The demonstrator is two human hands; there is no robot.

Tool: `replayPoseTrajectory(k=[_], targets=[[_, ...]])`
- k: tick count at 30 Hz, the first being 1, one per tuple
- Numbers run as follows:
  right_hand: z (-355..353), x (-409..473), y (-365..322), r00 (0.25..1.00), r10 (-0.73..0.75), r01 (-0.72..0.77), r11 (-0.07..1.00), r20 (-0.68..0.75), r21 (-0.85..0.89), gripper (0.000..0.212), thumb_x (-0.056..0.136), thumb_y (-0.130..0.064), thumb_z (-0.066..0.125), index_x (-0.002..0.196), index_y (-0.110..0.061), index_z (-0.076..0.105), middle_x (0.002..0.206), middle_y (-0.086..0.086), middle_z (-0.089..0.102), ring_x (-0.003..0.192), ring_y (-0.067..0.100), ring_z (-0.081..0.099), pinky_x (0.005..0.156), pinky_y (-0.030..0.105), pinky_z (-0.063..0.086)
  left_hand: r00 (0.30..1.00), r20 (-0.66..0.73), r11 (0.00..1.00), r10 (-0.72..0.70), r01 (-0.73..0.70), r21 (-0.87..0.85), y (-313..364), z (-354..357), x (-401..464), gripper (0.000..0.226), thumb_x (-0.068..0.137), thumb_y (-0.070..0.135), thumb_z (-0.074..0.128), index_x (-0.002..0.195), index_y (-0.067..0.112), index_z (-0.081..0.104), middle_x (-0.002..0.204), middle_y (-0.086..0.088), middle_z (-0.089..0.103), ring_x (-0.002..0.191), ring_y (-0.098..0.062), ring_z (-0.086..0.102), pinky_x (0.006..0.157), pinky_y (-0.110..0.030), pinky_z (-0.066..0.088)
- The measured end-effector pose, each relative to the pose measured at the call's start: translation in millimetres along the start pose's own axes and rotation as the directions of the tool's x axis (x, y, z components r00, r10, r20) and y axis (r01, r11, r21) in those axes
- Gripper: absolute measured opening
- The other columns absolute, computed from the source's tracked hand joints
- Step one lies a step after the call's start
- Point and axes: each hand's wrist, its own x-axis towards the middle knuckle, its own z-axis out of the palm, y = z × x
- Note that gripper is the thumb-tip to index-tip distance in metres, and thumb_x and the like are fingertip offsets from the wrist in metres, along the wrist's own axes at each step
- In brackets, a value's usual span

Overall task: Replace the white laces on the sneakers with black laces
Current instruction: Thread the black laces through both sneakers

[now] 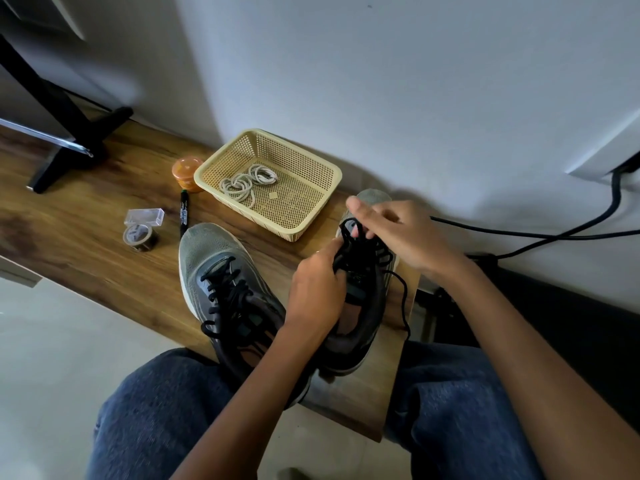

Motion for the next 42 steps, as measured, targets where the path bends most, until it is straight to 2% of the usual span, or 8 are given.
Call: replayPoseTrajectory(k=[6, 11, 18, 21, 25, 29, 35, 42], targets=[[19, 7, -1, 0.982, -0.164, 0.161, 0.986, -0.097, -0.041, 0.024, 0.087, -0.032, 0.063, 0.069, -0.020, 0.073, 0.074, 0.000, 0.066, 0.084, 0.012, 0.056, 0.079, 0.031, 0.044, 1.000, 0.012, 1.000, 0.002, -0.002, -0.003, -3, 0, 0, 0.057, 0.086, 0.002, 0.044, 0.137, 0.025, 0.051, 0.108, -0.011, 0.068, 0.100, -0.031, 0.062, 0.085, -0.046, 0.050], [12, 2, -8, 0.975, -0.218, 0.222, 0.953, -0.044, 0.206, 0.023, 0.082, -0.029, 0.061, 0.071, -0.013, 0.073, 0.079, 0.014, 0.063, 0.082, 0.036, 0.056, 0.077, 0.043, 0.045, 1.000, 0.003, 1.000, 0.000, 0.000, 0.004, -2, 0, 1, 0.056, 0.086, 0.002, 0.043, 0.136, 0.025, 0.052, 0.113, -0.010, 0.067, 0.105, -0.031, 0.061, 0.088, -0.045, 0.049], [5, 5, -3, 0.980, -0.196, 0.184, 0.948, 0.020, 0.260, 0.025, 0.078, -0.040, 0.062, 0.072, -0.019, 0.073, 0.091, 0.017, 0.062, 0.096, 0.037, 0.055, 0.094, 0.058, 0.042, 1.000, 0.000, 1.000, 0.011, -0.011, -0.004, -5, 1, 1, 0.058, 0.085, 0.001, 0.043, 0.137, 0.027, 0.051, 0.109, -0.008, 0.068, 0.101, -0.029, 0.062, 0.086, -0.044, 0.050], [2, 2, -4, 0.977, -0.199, 0.172, 0.942, 0.069, 0.288, 0.026, 0.083, -0.036, 0.062, 0.077, -0.014, 0.074, 0.091, 0.020, 0.062, 0.096, 0.034, 0.056, 0.093, 0.050, 0.042, 1.000, -0.011, 1.000, 0.016, -0.016, -0.003, -6, 1, 2, 0.057, 0.085, 0.001, 0.044, 0.136, 0.026, 0.052, 0.108, -0.009, 0.069, 0.101, -0.030, 0.062, 0.086, -0.045, 0.050], [-8, -2, -7, 0.997, -0.068, 0.056, 0.930, 0.021, 0.364, 0.040, 0.101, -0.030, 0.043, 0.080, -0.011, 0.071, 0.086, 0.007, 0.070, 0.071, -0.004, 0.059, 0.066, 0.008, 0.041, 1.000, -0.019, 1.000, 0.022, -0.022, 0.020, -5, 2, 2, 0.057, 0.087, 0.002, 0.044, 0.138, 0.026, 0.051, 0.114, -0.009, 0.068, 0.106, -0.031, 0.061, 0.089, -0.044, 0.049], [-21, 2, 12, 0.976, 0.006, 0.049, 0.969, -0.220, 0.243, 0.027, 0.097, -0.019, 0.052, 0.077, -0.014, 0.070, 0.079, 0.004, 0.069, 0.074, 0.007, 0.063, 0.074, 0.021, 0.048, 1.000, -0.015, 0.999, 0.020, -0.020, 0.026, -6, 2, 3, 0.055, 0.087, 0.003, 0.044, 0.136, 0.025, 0.052, 0.111, -0.009, 0.068, 0.102, -0.030, 0.062, 0.087, -0.043, 0.050], [-24, -5, 33, 0.994, 0.094, -0.094, 0.996, 0.053, -0.002, 0.022, 0.088, -0.005, 0.064, 0.088, -0.025, 0.072, 0.083, -0.004, 0.068, 0.072, 0.005, 0.057, 0.067, 0.016, 0.047, 1.000, -0.021, 1.000, 0.013, -0.012, 0.018, -6, 3, 4, 0.051, 0.087, 0.003, 0.043, 0.130, 0.025, 0.057, 0.105, -0.007, 0.069, 0.096, -0.027, 0.062, 0.083, -0.042, 0.051], [-20, 1, 34, 0.992, 0.096, -0.086, 0.990, 0.084, -0.114, 0.027, 0.080, -0.003, 0.073, 0.078, -0.029, 0.068, 0.082, -0.009, 0.069, 0.077, 0.005, 0.064, 0.076, 0.024, 0.050, 1.000, -0.025, 1.000, -0.004, 0.004, 0.020, -7, 3, 5, 0.037, 0.088, 0.002, 0.044, 0.118, 0.015, 0.061, 0.096, -0.011, 0.068, 0.089, -0.030, 0.061, 0.074, -0.038, 0.048]])
